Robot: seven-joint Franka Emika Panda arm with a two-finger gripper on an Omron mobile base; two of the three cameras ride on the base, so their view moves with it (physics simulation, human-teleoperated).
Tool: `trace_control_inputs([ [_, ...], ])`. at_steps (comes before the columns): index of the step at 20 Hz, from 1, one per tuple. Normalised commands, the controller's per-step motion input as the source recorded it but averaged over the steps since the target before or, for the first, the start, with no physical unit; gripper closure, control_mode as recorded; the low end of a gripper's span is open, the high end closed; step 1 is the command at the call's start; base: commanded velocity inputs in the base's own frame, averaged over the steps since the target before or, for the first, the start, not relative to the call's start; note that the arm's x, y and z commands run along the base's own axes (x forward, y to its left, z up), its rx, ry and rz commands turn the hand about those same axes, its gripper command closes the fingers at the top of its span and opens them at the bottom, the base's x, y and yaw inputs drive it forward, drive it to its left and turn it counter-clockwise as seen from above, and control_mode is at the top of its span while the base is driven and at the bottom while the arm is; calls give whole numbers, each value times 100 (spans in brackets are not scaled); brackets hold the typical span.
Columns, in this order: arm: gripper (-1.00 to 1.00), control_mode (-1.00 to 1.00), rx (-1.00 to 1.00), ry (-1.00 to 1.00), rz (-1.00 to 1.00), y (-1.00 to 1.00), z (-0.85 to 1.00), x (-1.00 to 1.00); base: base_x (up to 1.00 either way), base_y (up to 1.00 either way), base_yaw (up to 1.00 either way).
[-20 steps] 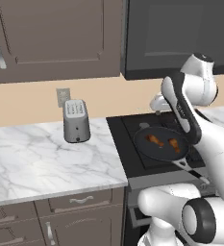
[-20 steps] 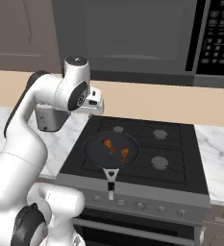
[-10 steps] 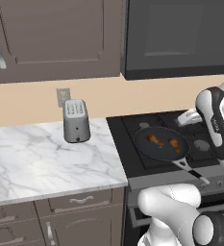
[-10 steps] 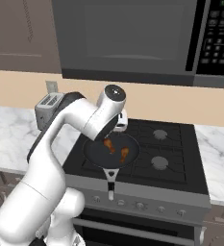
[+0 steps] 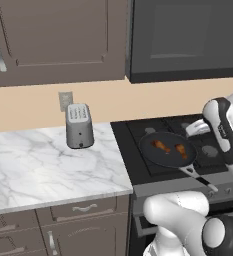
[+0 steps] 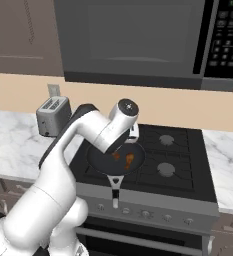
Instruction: Take the chicken drumsticks from the pan and place one on each plate on the dining counter.
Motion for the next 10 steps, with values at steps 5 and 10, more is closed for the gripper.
trace_control_inputs([
  [5,-100,-100,0,18,-2,3,-35,49,0,0,0],
  [10,-100,-100,0,14,-6,19,-43,50,0,0,0],
])
